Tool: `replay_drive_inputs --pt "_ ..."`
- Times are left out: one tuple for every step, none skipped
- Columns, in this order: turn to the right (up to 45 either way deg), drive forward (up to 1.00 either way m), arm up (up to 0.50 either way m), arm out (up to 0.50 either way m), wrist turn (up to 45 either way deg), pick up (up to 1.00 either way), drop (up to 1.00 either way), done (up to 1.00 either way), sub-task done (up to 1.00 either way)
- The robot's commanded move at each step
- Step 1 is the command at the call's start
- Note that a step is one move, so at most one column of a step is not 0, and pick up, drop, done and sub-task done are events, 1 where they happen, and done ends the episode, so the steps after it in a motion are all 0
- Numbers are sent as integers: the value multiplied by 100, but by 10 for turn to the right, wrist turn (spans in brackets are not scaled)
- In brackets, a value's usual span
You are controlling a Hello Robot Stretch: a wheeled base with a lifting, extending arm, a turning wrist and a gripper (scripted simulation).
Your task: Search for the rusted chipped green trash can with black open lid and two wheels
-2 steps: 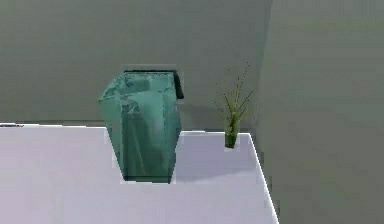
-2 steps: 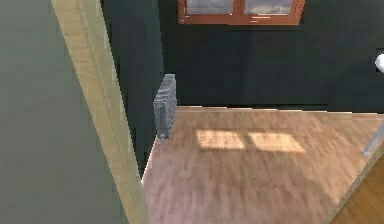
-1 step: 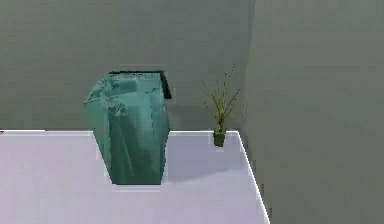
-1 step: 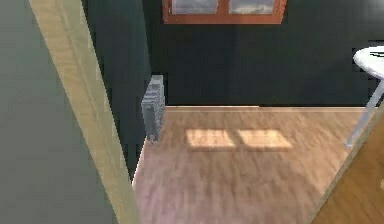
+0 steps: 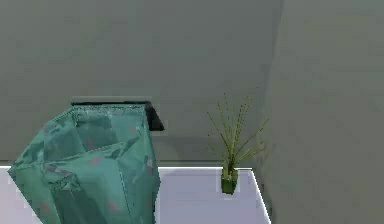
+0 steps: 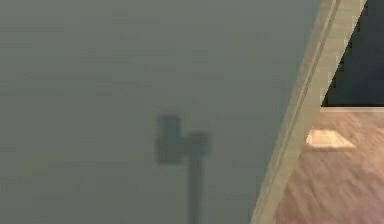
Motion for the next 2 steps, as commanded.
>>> replay_drive_inputs --pt "-210 0 0 0 0 0 0 0 0" --pt "0 0 0 0 0 0 0 100 0"
